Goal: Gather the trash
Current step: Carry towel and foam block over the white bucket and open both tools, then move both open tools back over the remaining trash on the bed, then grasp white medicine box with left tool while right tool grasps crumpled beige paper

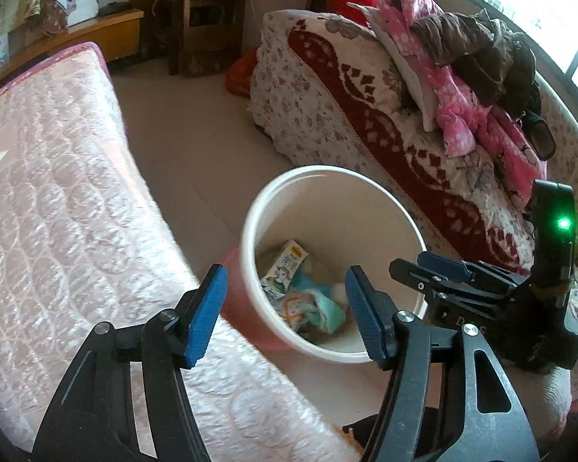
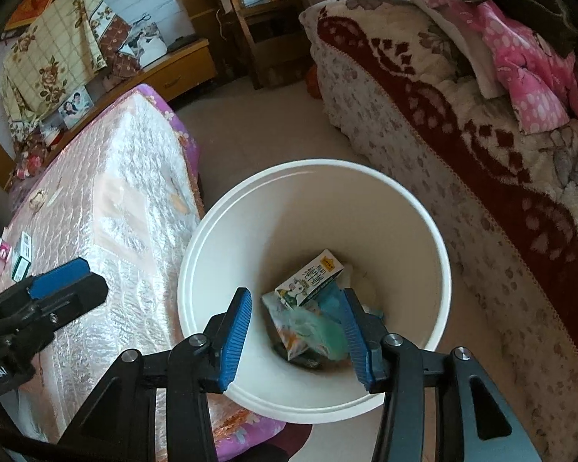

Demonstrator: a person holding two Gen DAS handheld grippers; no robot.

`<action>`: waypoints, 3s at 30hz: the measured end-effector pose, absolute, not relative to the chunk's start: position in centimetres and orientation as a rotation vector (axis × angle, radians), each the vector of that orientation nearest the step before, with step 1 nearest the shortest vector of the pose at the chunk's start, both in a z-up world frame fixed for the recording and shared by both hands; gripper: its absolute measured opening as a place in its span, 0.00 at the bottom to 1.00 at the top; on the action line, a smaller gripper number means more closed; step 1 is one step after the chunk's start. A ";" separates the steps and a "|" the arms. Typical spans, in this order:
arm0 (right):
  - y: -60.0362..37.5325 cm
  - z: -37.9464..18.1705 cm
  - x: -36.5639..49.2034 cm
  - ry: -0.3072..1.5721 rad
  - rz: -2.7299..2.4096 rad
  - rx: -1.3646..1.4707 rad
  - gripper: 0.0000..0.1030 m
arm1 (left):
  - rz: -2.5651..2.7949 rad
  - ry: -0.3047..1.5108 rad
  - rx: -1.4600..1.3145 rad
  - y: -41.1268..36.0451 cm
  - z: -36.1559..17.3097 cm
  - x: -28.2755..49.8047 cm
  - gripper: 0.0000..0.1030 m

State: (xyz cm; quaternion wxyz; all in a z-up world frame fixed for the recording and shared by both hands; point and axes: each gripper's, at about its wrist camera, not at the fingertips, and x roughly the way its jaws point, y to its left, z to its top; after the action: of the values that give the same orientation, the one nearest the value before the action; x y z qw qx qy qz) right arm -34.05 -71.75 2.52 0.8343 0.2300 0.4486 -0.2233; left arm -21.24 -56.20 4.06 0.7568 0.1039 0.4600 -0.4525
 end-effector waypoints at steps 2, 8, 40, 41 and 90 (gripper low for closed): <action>-71.3 2.4 -33.8 0.957 -0.464 0.483 0.44 | -0.971 0.994 0.222 -55.4 4.2 -20.9 0.61; -69.7 2.8 -32.6 0.968 -0.437 0.458 0.45 | -0.912 0.973 0.209 -52.6 4.9 -19.7 0.61; -53.9 5.5 -19.7 1.008 -0.073 0.251 0.59 | -0.328 1.028 -0.085 -33.0 5.1 -2.6 0.61; -54.0 5.3 -19.7 1.009 -0.073 0.253 0.59 | -0.302 1.028 -0.084 -32.9 5.0 -2.3 0.61; -41.2 4.0 5.1 0.974 0.098 0.145 0.66 | -0.313 0.988 -0.086 -21.9 5.0 7.6 0.57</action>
State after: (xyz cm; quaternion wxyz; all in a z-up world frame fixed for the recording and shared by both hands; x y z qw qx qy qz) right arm 5.06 -41.23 3.98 0.8801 0.0697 0.4673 0.0471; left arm 7.58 -21.89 4.99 0.8679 -0.0409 0.4719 -0.1494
